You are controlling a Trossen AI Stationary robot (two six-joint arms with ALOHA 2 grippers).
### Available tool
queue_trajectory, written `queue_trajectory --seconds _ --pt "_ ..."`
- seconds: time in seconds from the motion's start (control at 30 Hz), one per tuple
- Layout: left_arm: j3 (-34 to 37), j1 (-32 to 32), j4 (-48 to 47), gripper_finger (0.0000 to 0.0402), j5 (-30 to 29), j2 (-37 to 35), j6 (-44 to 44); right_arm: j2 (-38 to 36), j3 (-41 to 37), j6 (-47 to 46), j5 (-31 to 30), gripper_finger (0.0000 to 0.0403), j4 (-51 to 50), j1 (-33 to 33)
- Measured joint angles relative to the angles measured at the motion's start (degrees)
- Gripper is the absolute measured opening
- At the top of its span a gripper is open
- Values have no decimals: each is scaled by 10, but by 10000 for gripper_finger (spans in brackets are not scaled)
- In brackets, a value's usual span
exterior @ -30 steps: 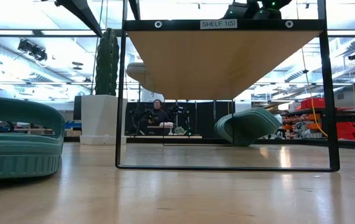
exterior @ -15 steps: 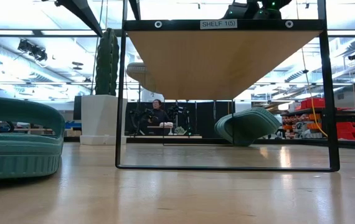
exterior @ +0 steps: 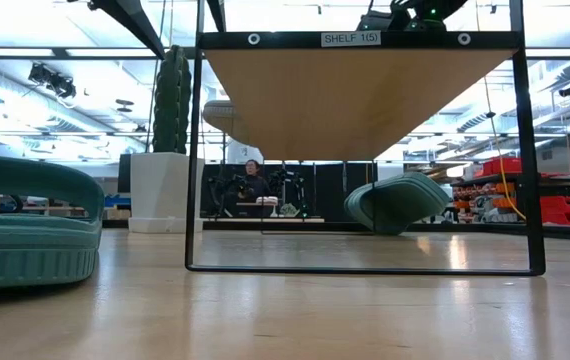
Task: Pick and place slides into the shelf
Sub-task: Put the bottom green slipper on the shelf
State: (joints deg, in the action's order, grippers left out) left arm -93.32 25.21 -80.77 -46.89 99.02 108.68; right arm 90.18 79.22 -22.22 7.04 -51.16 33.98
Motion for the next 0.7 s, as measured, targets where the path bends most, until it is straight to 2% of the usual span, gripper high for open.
queue_trajectory --seconds 0.2,0.43,0.7 --pt "0 1 0 366 0 0 1 5 0 0 0 82 4 0" --pt "0 0 0 366 0 0 0 5 0 6 9 9 1 0" --pt "0 0 0 366 -7 0 0 4 1 10 17 5 -11 -8"
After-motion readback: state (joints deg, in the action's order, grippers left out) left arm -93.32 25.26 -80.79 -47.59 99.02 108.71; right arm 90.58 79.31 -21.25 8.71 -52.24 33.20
